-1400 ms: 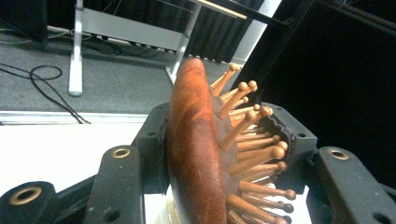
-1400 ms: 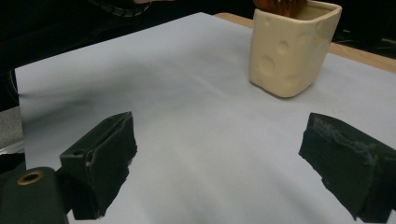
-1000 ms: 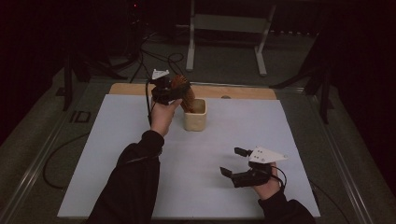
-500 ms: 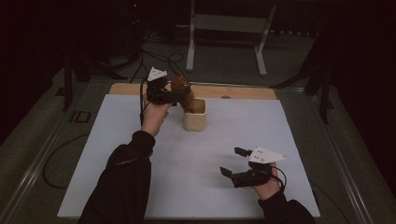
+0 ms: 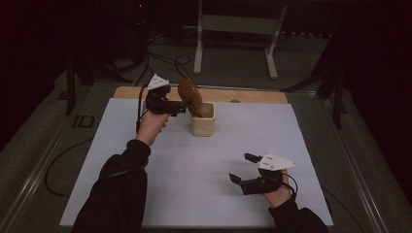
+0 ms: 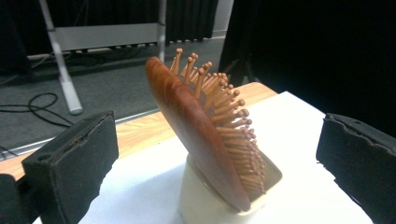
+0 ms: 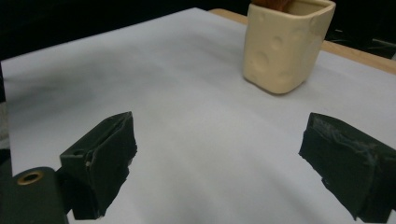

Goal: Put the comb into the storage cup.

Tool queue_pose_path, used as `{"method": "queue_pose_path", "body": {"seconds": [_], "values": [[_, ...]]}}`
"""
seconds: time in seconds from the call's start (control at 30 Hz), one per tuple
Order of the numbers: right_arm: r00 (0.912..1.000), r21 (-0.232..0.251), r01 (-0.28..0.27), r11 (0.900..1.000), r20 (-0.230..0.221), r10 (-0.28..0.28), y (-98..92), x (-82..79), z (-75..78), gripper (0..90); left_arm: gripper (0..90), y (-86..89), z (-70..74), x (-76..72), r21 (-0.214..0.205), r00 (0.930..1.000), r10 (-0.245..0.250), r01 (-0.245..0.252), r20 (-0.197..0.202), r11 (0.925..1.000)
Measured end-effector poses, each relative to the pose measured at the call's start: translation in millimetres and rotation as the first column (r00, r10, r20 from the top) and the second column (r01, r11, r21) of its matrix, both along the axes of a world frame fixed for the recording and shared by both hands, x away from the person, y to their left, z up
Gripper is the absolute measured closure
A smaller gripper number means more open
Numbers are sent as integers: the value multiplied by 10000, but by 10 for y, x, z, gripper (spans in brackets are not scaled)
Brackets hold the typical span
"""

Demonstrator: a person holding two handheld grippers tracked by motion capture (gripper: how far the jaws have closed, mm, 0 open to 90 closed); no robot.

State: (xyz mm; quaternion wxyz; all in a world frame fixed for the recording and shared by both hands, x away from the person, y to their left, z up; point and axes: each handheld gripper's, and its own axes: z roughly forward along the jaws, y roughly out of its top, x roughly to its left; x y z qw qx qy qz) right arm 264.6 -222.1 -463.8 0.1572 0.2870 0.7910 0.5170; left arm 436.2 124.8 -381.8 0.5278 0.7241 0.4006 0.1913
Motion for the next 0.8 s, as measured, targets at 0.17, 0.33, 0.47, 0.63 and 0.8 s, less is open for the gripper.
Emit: {"method": "queue_pose_path", "body": {"seconds": [0.17, 0.33, 0.47, 0.63, 0.8], "values": [[10000, -2, -58, 10000, -10, 58, -4, 5, -10, 100, 0, 92, 15, -68, 121, 9997, -230, 230, -11, 9997], [10000, -49, -2, 10000, -48, 1, -20, 6, -11, 100, 0, 146, -18, -166, 573, 9974, -724, 723, 9, 9957], [9999, -79, 94, 9999, -76, -95, -54, -4, -29, 100, 0, 196, -62, -236, 576, 9955, -947, 948, -43, 9938], [9998, 16, 201, 9998, -12, -201, -96, -11, -19, 100, 0, 255, -68, -325, 565, 9914, -1310, 1306, 23, 9898], [9995, -42, 317, 9995, -5, -317, -128, -9, -22, 100, 0, 310, -62, -410, 638, 9863, -1644, 1633, 125, 9845]]}}
